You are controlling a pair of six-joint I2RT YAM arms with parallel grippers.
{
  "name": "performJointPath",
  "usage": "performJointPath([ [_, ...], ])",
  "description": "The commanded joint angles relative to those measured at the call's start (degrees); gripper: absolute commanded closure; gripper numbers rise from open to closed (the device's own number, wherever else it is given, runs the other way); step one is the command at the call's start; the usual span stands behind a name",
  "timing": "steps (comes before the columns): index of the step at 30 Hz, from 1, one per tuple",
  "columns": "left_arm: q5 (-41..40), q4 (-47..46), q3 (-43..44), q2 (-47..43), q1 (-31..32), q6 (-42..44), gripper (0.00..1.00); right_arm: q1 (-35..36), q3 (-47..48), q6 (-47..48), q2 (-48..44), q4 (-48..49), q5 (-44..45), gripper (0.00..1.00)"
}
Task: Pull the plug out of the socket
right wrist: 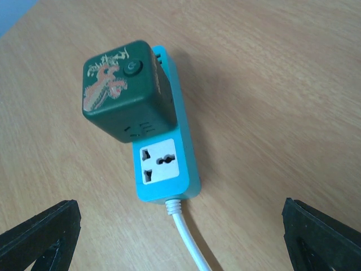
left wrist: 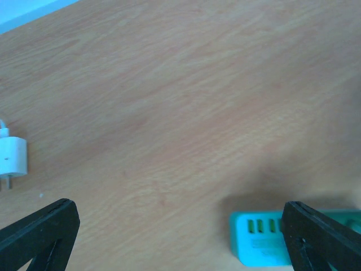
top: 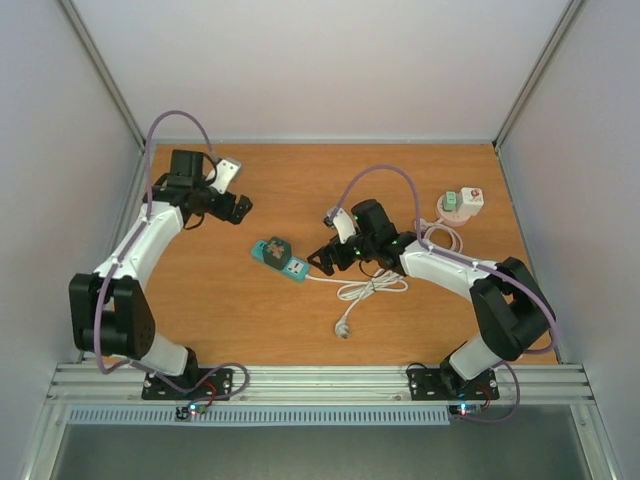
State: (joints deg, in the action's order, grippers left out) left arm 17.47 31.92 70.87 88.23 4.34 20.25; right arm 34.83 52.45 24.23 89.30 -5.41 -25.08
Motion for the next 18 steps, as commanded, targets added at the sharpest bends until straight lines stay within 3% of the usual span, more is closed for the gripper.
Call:
performJointPath([
  [1, 0.99, 1.97, -4.27, -5.39, 3.19, -2.25, 0.0, 0.84, -1.82, 2.22, 0.48, 3.56, 2.09, 0.02],
  [10, -4.84, 0.31, -12.31, -9.7, 12.72, -6.41, 0.0, 0.84, -2.48, 2.23, 2.01, 4.16, 2.03, 0.01],
  [18, -7.81, -1.18, -13.41, -8.05, 19.64, -9.4, 0.0, 0.85, -3.31, 1.79, 2.72, 5.08, 2.42, 0.02],
])
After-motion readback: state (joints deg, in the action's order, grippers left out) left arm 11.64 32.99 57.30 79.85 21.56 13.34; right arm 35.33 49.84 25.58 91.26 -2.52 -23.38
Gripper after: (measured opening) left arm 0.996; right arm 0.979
